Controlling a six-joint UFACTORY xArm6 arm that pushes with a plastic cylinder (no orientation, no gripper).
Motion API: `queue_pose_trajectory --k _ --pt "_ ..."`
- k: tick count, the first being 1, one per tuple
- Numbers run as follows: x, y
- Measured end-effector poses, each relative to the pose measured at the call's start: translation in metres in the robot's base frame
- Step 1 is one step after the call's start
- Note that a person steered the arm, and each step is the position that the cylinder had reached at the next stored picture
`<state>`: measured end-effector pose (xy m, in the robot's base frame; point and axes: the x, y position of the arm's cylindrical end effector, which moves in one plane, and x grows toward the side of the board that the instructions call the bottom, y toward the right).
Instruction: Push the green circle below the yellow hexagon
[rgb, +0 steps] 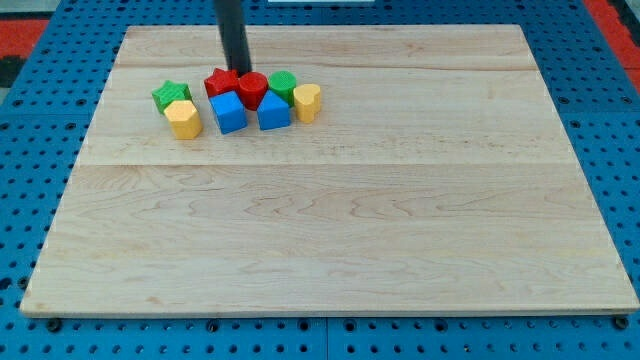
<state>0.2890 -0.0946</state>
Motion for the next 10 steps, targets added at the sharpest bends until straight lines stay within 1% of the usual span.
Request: queue_pose_trajectory --k 2,3,4,5,6,7,9,10 --pt "0.008 0.093" --pt "0.023 0.138" --pt "0.048 0.159" --pt "0.053 0.15" --pt "0.07 0.149" --pt "0.07 0.127" --pt "0.064 0.057" --pt "0.064 0.06"
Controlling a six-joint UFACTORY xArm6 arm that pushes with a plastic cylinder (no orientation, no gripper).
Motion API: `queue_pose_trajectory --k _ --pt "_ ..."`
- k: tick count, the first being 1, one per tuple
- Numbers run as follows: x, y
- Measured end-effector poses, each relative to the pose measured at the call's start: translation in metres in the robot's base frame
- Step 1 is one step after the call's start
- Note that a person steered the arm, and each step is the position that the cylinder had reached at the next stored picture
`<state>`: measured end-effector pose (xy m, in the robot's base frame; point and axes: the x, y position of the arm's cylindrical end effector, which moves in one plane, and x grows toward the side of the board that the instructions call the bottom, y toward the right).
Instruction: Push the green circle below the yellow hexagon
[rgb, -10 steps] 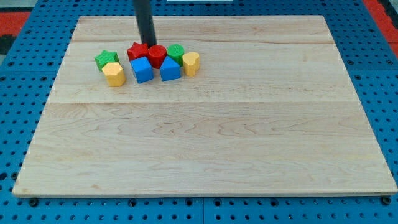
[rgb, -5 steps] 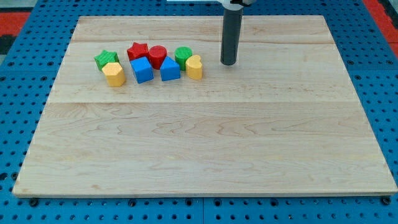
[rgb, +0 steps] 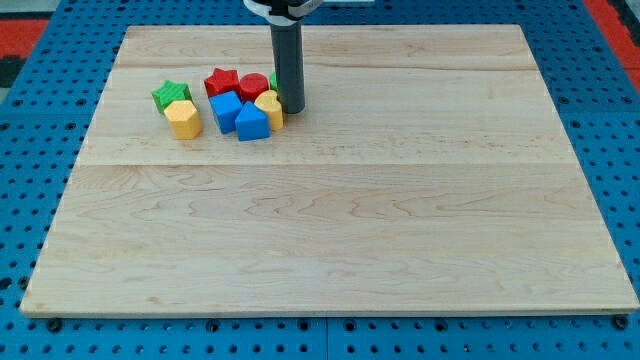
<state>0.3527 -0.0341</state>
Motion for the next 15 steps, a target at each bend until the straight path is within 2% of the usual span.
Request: queue_pose_trajectory --k 2,3,4,5,6,8,11,13,15 --pt "0.0 0.044" --pt "-0.046 0.06" --pt "-0.058 0.03" --pt "-0.054 -0.002" --pt "-0.034 -0.01" --pt "-0.019 -0.016" --pt "0.038 -0.046" --pt "0.046 -0.108" --pt "0.037 -0.142"
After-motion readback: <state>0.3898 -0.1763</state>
